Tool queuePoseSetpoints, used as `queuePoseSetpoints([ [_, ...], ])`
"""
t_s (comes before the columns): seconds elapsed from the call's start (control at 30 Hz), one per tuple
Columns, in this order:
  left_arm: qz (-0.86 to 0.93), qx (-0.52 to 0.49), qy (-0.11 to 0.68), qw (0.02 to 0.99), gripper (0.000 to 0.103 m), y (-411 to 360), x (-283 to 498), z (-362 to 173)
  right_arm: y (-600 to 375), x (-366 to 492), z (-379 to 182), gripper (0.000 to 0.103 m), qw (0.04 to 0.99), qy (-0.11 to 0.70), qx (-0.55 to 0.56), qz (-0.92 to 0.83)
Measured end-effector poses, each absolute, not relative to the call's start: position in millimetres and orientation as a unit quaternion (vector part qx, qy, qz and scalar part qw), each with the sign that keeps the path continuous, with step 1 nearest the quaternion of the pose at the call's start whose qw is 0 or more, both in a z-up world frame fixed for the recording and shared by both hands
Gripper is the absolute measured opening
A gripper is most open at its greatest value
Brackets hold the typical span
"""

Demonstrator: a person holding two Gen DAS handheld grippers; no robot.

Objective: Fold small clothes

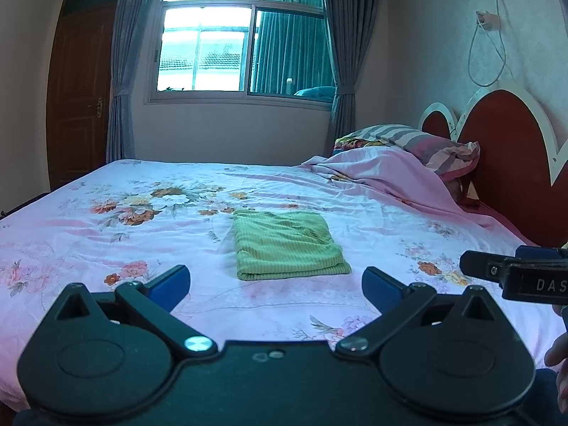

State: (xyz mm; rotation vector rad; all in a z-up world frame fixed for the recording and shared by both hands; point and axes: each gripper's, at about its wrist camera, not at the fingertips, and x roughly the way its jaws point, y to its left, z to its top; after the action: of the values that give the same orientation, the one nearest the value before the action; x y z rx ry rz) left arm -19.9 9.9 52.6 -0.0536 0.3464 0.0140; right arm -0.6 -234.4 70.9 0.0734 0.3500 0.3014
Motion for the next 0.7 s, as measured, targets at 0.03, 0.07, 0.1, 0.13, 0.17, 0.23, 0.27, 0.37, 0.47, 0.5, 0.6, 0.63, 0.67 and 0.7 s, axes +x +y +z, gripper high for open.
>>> queuePoseSetpoints([
  [0.03,0.006,-0.025,0.172,0.985,0.102,9.5,-19.7,52.2,-234.4,-0.5,70.8,0.103,0.973,0.173,0.037,0.149],
  [0.07,0.004,-0.024,0.173,0.985,0.102,9.1,-19.5,52.1,-234.2,-0.7,70.7,0.103,0.973,0.173,0.037,0.149],
  [0.1,0.002,-0.024,0.174,0.984,0.102,9.1,-19.1,52.0,-234.4,-0.6,70.6,0.103,0.973,0.174,0.036,0.149],
  [0.13,0.002,-0.024,0.174,0.984,0.102,9.2,-19.3,51.9,-233.7,-0.6,70.6,0.103,0.973,0.175,0.036,0.149],
  [0.17,0.001,-0.023,0.173,0.985,0.102,8.4,-19.9,51.8,-233.0,-1.3,70.6,0.103,0.973,0.174,0.036,0.148],
  [0.23,0.001,-0.023,0.174,0.985,0.102,8.2,-20.0,51.1,-232.9,-1.0,70.4,0.103,0.973,0.173,0.037,0.148],
  [0.27,0.001,-0.023,0.175,0.984,0.102,8.0,-20.0,50.6,-232.9,-1.0,70.2,0.103,0.973,0.174,0.037,0.149],
  [0.37,0.001,-0.022,0.176,0.984,0.102,8.7,-19.1,49.4,-231.8,-1.4,69.9,0.103,0.973,0.174,0.037,0.148],
  [0.47,-0.001,-0.022,0.175,0.984,0.102,8.3,-19.1,49.1,-232.5,-1.2,69.8,0.103,0.973,0.173,0.038,0.148],
  [0.5,-0.001,-0.022,0.175,0.984,0.102,7.9,-19.1,48.7,-231.9,-1.0,69.6,0.103,0.973,0.173,0.038,0.148],
  [0.6,-0.001,-0.021,0.176,0.984,0.102,6.7,-19.3,47.7,-229.3,-2.8,68.9,0.103,0.973,0.174,0.039,0.146],
  [0.63,-0.002,-0.021,0.177,0.984,0.102,6.9,-19.3,47.4,-228.0,-3.4,68.7,0.103,0.973,0.174,0.039,0.145],
  [0.67,-0.002,-0.021,0.176,0.984,0.102,7.2,-19.6,47.1,-227.1,-3.4,68.6,0.103,0.973,0.175,0.039,0.145],
  [0.7,-0.002,-0.021,0.177,0.984,0.102,7.4,-19.4,47.2,-226.2,-4.1,68.4,0.103,0.973,0.175,0.039,0.145],
])
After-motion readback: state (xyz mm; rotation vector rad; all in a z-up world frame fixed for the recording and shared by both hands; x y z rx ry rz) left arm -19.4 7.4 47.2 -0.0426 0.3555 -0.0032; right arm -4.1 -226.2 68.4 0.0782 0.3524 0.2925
